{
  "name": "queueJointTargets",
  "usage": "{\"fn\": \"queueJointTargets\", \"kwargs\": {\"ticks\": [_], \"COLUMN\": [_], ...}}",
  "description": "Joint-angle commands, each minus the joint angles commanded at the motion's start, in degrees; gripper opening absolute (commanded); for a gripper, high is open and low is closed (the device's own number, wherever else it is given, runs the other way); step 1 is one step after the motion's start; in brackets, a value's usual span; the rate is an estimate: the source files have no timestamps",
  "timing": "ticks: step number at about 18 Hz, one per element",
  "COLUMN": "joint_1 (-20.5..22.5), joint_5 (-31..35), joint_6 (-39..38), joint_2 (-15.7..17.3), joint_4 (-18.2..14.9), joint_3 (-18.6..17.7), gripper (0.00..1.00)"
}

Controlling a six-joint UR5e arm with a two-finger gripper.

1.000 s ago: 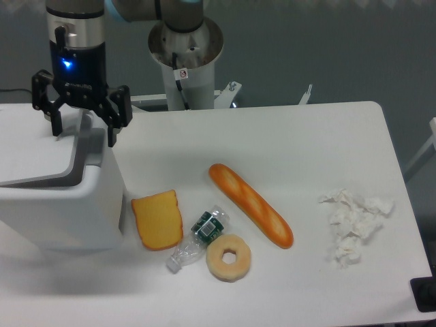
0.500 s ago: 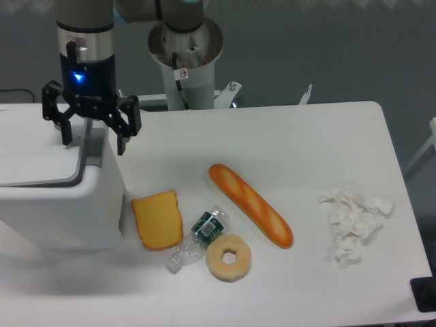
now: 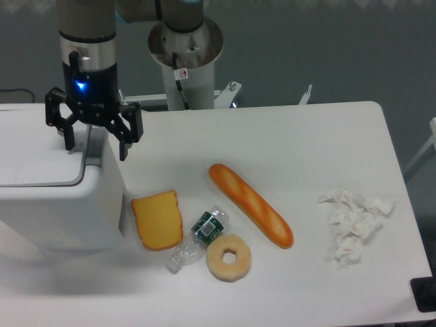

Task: Close the trash can
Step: 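Press the gripper down on the lid to seat it shut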

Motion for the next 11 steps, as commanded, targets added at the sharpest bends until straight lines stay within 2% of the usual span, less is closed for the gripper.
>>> {"fn": "queueJointTargets", "kwargs": {"ticks": [11], "joint_1": [-0.09], "joint_5": [0.79], "joint_6": [0.00], "joint_2": [-0.88], "joint_4": [0.09], "joint_3": [-0.18], "gripper": [1.00]}}
